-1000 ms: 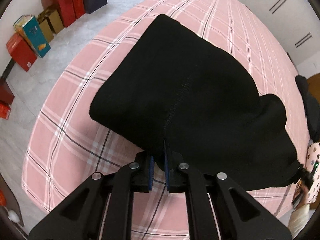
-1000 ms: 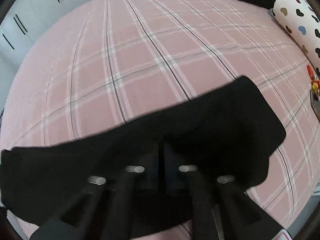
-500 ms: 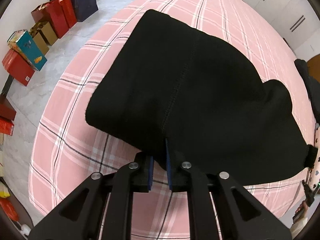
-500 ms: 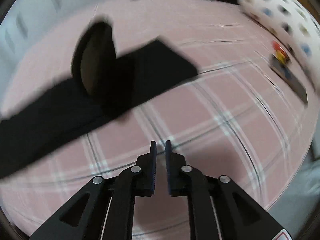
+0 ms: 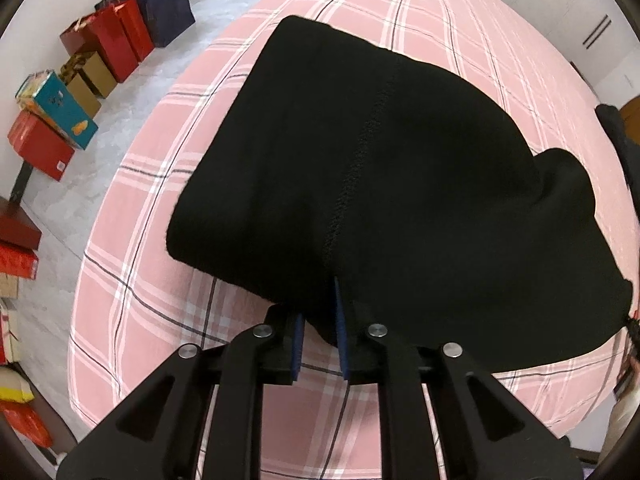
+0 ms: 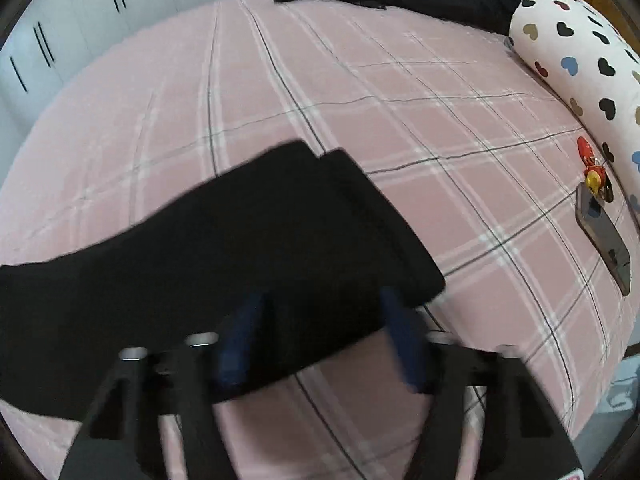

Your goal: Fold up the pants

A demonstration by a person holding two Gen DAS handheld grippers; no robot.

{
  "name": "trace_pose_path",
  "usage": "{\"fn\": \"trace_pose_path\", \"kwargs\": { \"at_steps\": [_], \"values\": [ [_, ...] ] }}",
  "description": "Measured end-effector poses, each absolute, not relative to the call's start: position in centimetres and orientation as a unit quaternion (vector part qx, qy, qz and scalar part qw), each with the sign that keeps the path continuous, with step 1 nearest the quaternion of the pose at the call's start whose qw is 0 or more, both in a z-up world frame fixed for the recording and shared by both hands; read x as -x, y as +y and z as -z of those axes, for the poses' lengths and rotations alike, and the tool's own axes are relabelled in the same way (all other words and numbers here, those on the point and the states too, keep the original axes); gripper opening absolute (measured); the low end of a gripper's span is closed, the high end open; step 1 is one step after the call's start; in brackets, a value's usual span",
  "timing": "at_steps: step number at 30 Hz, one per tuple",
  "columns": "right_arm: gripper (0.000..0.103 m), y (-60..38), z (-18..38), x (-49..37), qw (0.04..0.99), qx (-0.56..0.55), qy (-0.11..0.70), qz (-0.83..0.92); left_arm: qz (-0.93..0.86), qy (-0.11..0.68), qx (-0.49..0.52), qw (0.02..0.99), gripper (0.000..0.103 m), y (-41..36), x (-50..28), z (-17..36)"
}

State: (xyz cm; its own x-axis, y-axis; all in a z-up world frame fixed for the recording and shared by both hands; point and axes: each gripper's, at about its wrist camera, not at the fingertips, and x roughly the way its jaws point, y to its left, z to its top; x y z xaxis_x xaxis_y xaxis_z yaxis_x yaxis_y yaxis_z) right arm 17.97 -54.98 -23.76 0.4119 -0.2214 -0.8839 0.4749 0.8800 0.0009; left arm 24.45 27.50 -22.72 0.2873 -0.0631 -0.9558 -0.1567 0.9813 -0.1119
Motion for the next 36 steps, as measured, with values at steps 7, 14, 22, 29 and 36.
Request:
{"fn": "trace_pose_path", "kwargs": {
  "at_steps": [7,14,22,29,36],
  "values": [
    [0.003,-56.4,17.6,-15.9,0.864,-0.082,0.441,0.231,-0.024,0.56,0.096,0.822,0.024,26.1,-24.4,21.9],
    [0.021,-56.0,20.0,-12.5,0.844,-0.105,0.443,0.284,-0.089,0.521,0.063,0.846,0.052,25.4,-21.8,20.6],
    [0.014,-38.2,17.9,-16.3,0.883,-0.077,0.461,0.051,-0.137,0.457,0.038,0.878,0.054,22.5,-17.9,14.0],
    [0.012,-14.7,20.5,-28.5,0.851,-0.002,0.493,-0.18,-0.029,0.5,-0.037,0.865,0.063,12.8,-25.1,17.8],
    [0.0,-4.3,25.8,-39.5,0.83,0.042,0.532,-0.163,-0.048,0.534,-0.047,0.843,0.069,12.3,-28.6,23.5]
  ]
}}
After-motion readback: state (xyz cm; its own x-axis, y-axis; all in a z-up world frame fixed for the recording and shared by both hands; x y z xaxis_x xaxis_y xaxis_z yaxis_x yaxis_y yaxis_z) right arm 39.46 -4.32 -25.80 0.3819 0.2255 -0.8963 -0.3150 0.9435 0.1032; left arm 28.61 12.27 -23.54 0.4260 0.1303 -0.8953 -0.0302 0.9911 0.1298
